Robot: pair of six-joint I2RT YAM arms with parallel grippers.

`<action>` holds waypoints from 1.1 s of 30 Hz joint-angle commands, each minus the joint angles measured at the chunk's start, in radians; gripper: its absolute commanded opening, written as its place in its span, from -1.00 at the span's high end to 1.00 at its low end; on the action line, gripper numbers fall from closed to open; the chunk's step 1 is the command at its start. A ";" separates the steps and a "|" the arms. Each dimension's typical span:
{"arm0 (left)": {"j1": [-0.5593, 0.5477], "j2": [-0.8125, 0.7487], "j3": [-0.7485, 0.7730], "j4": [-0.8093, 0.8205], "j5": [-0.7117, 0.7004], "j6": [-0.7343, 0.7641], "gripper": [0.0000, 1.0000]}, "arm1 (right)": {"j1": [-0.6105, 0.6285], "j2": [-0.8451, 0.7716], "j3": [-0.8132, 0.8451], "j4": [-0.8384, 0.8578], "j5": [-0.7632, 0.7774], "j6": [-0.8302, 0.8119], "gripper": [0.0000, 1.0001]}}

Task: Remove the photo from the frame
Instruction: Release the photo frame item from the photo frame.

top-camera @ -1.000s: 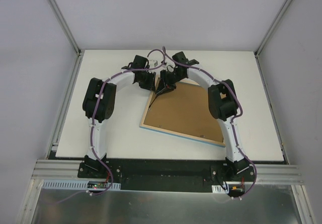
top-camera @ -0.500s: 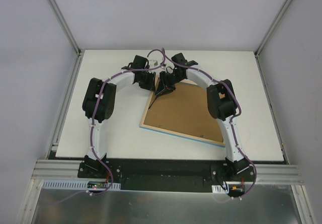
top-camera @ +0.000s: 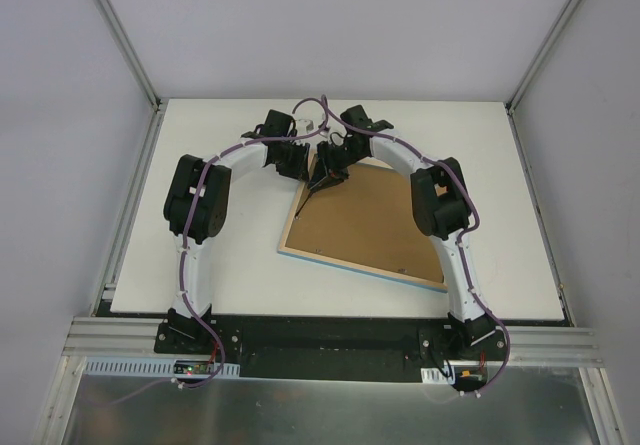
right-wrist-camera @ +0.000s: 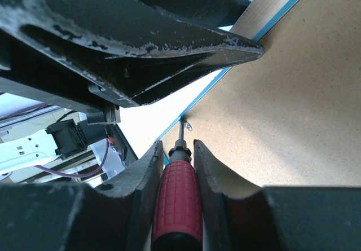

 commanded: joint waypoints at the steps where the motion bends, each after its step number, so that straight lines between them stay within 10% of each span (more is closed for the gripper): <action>1: 0.004 0.016 -0.041 -0.027 -0.048 0.020 0.88 | 0.036 0.008 0.030 -0.017 -0.023 -0.012 0.98; 33: 0.007 0.012 -0.046 -0.023 -0.045 0.017 0.92 | 0.036 0.008 0.091 -0.068 0.003 -0.073 0.98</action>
